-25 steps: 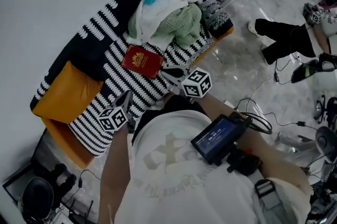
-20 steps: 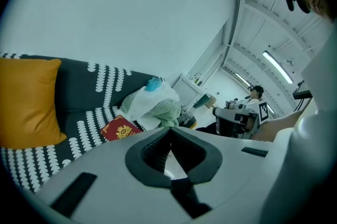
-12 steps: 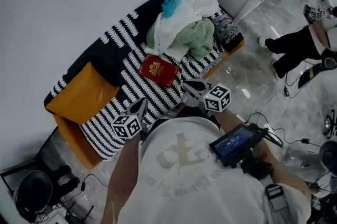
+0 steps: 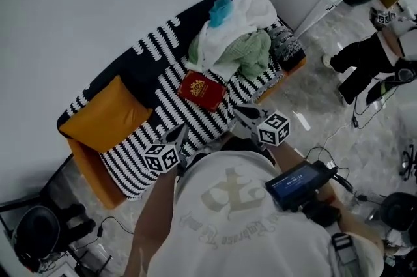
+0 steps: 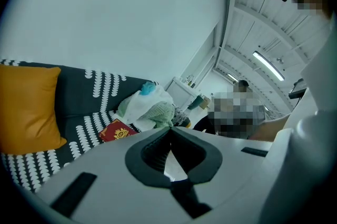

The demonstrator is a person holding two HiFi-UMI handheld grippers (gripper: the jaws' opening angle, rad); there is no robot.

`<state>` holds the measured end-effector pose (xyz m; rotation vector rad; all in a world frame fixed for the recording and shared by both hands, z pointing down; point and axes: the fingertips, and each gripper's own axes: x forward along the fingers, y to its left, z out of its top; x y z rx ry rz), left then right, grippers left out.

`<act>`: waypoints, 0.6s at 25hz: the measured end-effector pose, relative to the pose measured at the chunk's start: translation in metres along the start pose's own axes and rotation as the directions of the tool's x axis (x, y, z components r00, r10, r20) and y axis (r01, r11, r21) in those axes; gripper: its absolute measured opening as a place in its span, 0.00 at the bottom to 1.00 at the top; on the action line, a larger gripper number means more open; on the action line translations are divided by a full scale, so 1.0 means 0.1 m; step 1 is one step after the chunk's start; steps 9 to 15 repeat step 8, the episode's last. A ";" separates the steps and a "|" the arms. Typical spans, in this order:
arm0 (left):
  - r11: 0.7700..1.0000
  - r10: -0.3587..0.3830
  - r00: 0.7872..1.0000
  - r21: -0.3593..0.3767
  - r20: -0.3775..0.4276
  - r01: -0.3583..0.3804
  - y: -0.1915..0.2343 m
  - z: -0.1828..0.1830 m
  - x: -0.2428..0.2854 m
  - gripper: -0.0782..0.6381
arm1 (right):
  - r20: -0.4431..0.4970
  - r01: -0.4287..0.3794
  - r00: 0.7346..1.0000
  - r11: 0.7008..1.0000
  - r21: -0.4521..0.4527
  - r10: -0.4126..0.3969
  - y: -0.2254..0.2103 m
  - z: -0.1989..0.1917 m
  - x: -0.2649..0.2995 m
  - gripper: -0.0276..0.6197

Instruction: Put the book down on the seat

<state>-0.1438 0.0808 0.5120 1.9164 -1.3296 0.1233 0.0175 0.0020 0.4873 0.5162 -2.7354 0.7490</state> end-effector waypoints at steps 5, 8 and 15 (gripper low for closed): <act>1.000 0.001 1.000 -0.015 0.001 -0.001 0.05 0.00 0.02 0.12 | -0.003 0.003 1.000 1.000 -0.003 -0.003 -0.02 0.04 0.03 0.06; 1.000 0.006 1.000 -0.027 0.001 -0.006 0.12 0.01 0.04 0.12 | -0.007 0.004 1.000 1.000 -0.009 -0.004 -0.06 0.07 0.09 0.06; 1.000 0.006 1.000 -0.027 0.001 -0.006 0.12 0.01 0.04 0.12 | -0.007 0.004 1.000 1.000 -0.009 -0.004 -0.06 0.07 0.09 0.06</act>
